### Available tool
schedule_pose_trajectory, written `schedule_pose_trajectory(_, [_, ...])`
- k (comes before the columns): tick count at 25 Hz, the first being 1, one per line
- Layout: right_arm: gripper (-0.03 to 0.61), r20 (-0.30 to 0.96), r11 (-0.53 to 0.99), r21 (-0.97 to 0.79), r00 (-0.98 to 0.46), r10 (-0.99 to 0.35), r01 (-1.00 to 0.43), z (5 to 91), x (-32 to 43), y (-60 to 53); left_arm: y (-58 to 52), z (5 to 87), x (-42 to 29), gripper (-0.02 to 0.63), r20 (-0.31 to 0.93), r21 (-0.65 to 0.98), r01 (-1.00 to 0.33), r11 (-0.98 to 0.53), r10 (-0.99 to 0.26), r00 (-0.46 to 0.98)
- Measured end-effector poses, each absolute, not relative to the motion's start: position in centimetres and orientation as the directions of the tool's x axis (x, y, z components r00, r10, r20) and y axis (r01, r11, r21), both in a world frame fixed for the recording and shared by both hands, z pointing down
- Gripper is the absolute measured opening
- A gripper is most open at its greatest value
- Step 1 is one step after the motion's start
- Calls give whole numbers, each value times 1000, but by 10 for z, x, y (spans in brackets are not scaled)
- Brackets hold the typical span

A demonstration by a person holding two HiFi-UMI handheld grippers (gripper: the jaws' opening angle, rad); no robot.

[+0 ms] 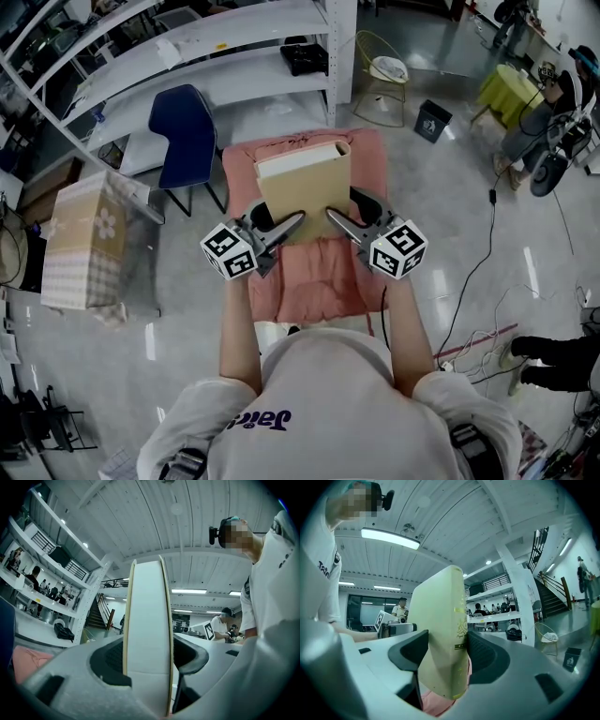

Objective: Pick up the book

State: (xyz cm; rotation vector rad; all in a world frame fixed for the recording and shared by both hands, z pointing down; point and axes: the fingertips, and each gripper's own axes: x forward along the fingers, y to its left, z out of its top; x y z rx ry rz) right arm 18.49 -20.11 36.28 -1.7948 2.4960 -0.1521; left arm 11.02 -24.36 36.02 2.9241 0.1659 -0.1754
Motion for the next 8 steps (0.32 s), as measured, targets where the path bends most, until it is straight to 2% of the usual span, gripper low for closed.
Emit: schedule_pose_trajectory(8, [268, 27, 313, -109, -317, -948, -944, 363, 176, -203, -246, 360, 101, 247, -135, 228, 122, -966, 92, 987])
